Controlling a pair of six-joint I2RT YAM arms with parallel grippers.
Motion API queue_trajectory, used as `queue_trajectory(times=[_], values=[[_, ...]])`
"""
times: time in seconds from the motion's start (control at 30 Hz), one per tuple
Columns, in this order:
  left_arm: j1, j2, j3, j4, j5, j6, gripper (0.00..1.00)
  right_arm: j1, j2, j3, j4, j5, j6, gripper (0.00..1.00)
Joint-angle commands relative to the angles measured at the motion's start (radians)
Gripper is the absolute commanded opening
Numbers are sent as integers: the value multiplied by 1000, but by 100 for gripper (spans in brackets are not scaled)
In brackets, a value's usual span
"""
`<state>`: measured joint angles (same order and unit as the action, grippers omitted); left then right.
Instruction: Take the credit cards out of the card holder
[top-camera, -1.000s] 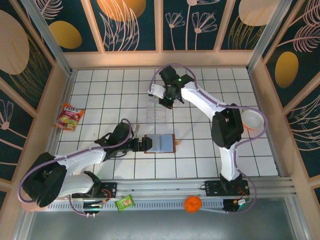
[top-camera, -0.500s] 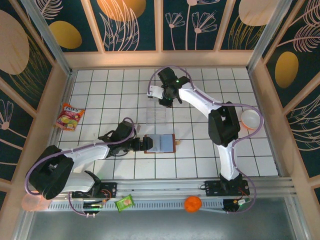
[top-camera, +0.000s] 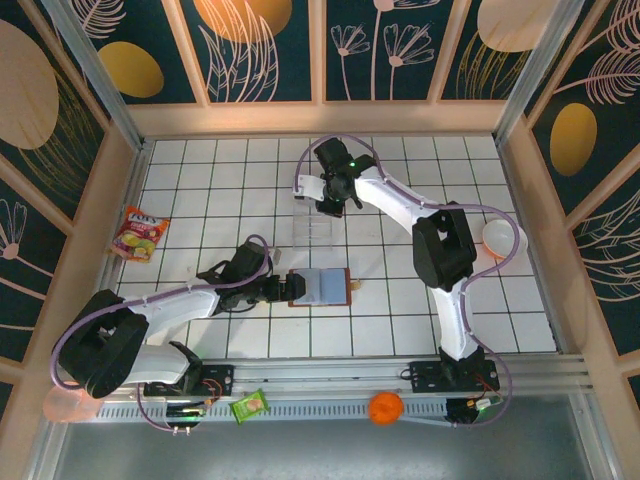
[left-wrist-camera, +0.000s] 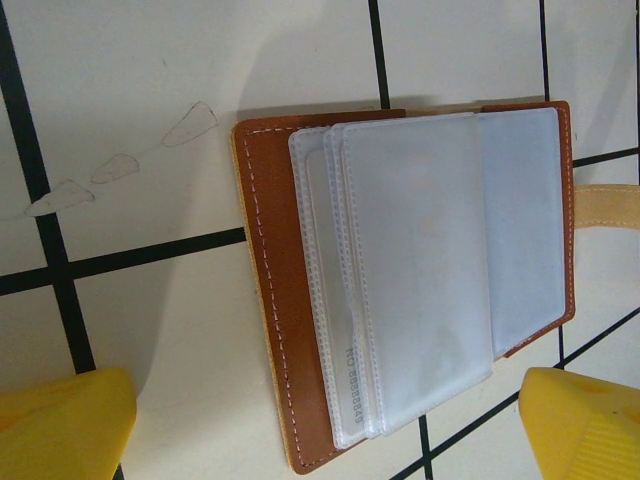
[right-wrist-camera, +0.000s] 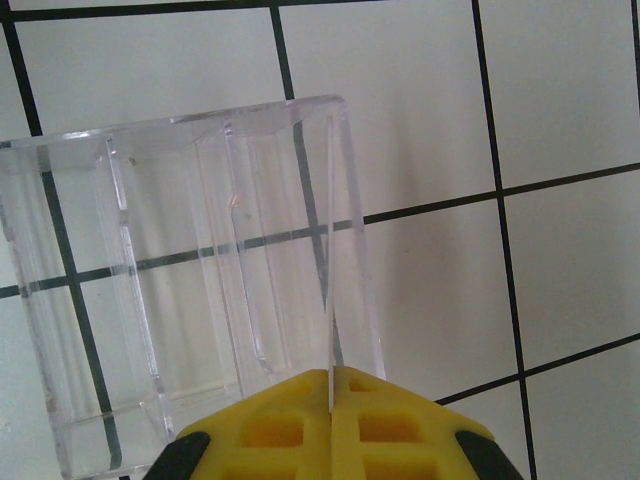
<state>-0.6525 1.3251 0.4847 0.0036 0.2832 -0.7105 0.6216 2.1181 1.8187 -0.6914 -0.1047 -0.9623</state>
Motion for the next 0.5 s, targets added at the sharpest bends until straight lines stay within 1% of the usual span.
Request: queue_trajectory(times=[0.0, 0.03, 0.17, 0.23, 0.37, 0.47], values=[[6, 30, 2, 10, 8, 5, 99, 7, 28, -10, 14, 10, 15, 16], [7, 29, -1, 13, 10, 5, 99, 7, 29, -11, 28, 16, 23, 18], [8, 19, -6, 15, 10, 1, 99, 1, 20, 2, 110, 8, 66, 23], [7, 10, -9, 15, 6, -1, 99, -4, 1, 7, 183, 6, 111, 25], [8, -28, -14, 24, -20, -13, 99, -9, -84, -32, 313, -66, 209, 29], [9, -67, -26, 42, -64, -39, 99, -9, -148, -68, 389, -159, 331, 32]])
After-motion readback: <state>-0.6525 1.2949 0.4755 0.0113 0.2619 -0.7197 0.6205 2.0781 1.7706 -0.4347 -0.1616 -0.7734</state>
